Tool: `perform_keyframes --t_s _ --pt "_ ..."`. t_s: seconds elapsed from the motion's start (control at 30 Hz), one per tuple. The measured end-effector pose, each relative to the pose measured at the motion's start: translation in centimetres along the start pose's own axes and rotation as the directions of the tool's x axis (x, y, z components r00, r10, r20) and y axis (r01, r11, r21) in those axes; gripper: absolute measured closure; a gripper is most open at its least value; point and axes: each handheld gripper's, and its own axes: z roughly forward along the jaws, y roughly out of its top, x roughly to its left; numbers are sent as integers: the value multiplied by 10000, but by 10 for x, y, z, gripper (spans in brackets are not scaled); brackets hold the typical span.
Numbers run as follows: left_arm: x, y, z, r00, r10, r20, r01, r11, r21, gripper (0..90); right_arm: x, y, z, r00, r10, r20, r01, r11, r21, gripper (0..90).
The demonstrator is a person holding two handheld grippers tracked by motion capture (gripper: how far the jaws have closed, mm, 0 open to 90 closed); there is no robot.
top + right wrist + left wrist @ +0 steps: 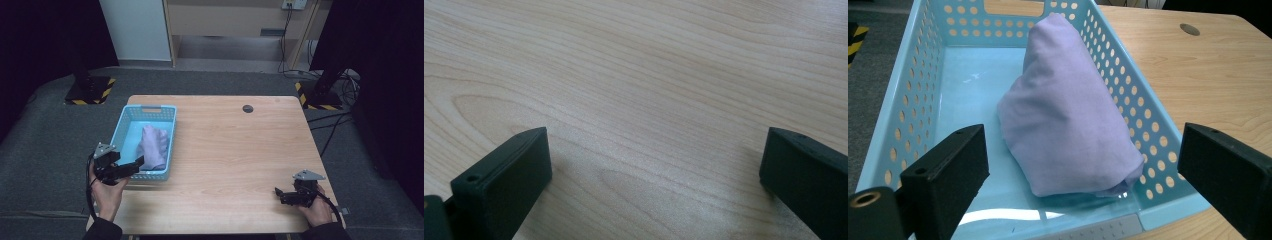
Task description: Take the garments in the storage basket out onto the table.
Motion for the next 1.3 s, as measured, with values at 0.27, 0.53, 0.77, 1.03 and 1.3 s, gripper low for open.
perform_keyframes --t_s 0.27,0.53,0.77,1.03,1.3 --pt "-1 6 9 10000 22 82 -23 9999 125 51 0 0 0 10000 -2 0 2 10000 0 5" --pt "1 12 19 9999 -72 104 69 9996 289 54 0 0 0 10000 -3 -1 3 10000 1 5" --pt "3 18 29 9998 -152 83 148 9989 450 53 0 0 0 10000 -1 -1 1 10000 0 5" --pt "5 22 40 9999 -135 38 132 9978 650 55 0 0 0 10000 -1 -1 1 10000 2 5" --pt "6 27 50 9998 -202 -32 204 9965 812 62 0 0 0 10000 0 -2 0 10000 3 5"
